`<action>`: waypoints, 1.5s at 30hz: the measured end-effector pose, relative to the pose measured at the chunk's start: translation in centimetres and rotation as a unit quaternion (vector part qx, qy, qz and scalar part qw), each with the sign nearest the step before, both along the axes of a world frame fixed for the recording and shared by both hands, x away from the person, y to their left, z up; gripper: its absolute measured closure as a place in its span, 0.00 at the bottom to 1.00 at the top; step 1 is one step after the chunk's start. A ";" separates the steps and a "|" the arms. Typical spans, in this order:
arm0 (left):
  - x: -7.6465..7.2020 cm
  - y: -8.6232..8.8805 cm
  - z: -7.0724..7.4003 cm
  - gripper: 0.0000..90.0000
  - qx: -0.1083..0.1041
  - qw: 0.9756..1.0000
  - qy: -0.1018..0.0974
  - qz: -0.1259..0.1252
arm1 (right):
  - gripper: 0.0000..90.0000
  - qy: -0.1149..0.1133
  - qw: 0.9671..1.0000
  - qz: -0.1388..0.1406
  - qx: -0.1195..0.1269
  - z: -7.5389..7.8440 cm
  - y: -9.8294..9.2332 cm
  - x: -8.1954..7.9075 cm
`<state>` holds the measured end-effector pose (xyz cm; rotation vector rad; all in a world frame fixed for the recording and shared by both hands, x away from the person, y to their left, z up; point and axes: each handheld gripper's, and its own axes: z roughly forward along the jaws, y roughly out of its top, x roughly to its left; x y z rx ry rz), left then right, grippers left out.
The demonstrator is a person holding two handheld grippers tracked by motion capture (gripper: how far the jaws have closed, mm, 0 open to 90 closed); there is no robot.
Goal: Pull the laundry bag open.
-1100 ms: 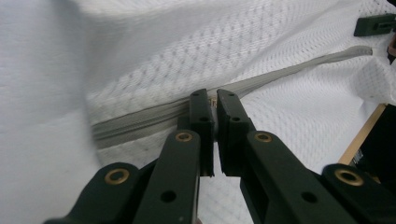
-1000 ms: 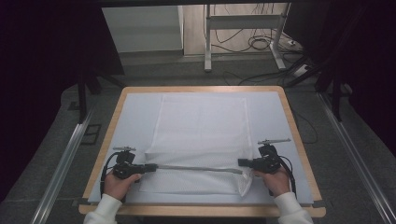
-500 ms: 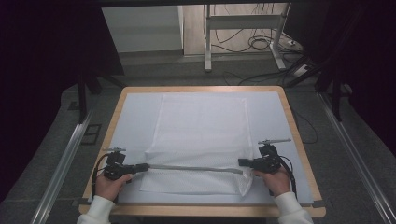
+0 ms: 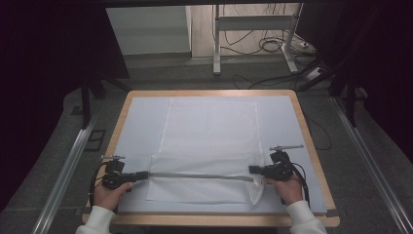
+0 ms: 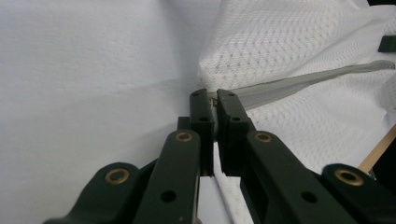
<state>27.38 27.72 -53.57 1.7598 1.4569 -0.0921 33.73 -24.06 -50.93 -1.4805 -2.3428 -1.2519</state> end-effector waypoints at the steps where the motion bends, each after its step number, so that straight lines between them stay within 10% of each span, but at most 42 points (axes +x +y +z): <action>1: 0.1 -0.1 -0.1 0.96 0.022 1.000 -0.001 0.001 | 0.98 0.001 1.000 0.001 0.001 0.0 0.1 0.0; 22: -0.2 -0.6 0.0 0.93 0.029 0.999 -0.022 0.008 | 0.89 -0.020 1.000 -0.003 -0.016 0.1 -0.1 -0.3; 29: -0.7 -1.4 0.7 0.61 0.045 0.998 -0.049 0.006 | 0.62 -0.033 0.999 -0.016 -0.015 0.6 -0.5 -0.6; 35: -1.2 -2.2 2.0 0.41 0.066 0.993 -0.100 0.006 | 0.32 -0.058 0.995 -0.056 -0.050 1.5 -1.3 -1.4; 45: -1.0 -3.3 3.1 0.33 0.080 0.985 -0.150 -0.004 | 0.25 -0.120 0.989 -0.072 -0.057 2.4 -5.1 -3.0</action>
